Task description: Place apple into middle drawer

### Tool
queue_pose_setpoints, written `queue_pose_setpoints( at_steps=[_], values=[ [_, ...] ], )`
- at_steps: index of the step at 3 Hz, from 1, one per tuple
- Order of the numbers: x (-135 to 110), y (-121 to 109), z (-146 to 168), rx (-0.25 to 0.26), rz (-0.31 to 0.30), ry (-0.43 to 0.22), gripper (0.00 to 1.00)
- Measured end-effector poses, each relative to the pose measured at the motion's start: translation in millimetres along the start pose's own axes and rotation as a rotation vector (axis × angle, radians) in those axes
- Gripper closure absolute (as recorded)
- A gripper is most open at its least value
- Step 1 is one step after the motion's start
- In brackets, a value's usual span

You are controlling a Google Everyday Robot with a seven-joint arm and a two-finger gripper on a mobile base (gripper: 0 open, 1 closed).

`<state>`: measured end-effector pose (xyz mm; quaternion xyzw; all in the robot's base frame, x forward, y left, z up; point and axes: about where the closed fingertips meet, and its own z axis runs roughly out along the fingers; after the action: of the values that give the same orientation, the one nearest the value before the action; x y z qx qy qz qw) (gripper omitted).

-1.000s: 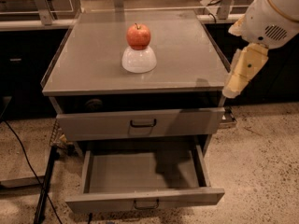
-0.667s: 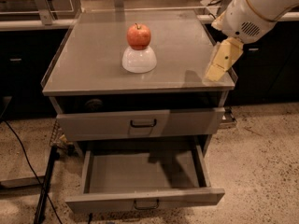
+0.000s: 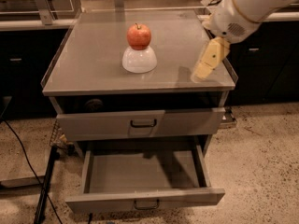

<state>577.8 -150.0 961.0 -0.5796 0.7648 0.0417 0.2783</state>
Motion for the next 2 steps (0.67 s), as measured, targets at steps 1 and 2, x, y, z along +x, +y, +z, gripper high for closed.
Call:
queue_pose_setpoints(
  at_steps=[1,2],
  values=[
    [-26.5,-33.4,36.4,0.009,0.023,-0.07,0.0],
    [-45.3,-58.2,57.1,0.007,0.054,-0.125,0.0]
  ],
)
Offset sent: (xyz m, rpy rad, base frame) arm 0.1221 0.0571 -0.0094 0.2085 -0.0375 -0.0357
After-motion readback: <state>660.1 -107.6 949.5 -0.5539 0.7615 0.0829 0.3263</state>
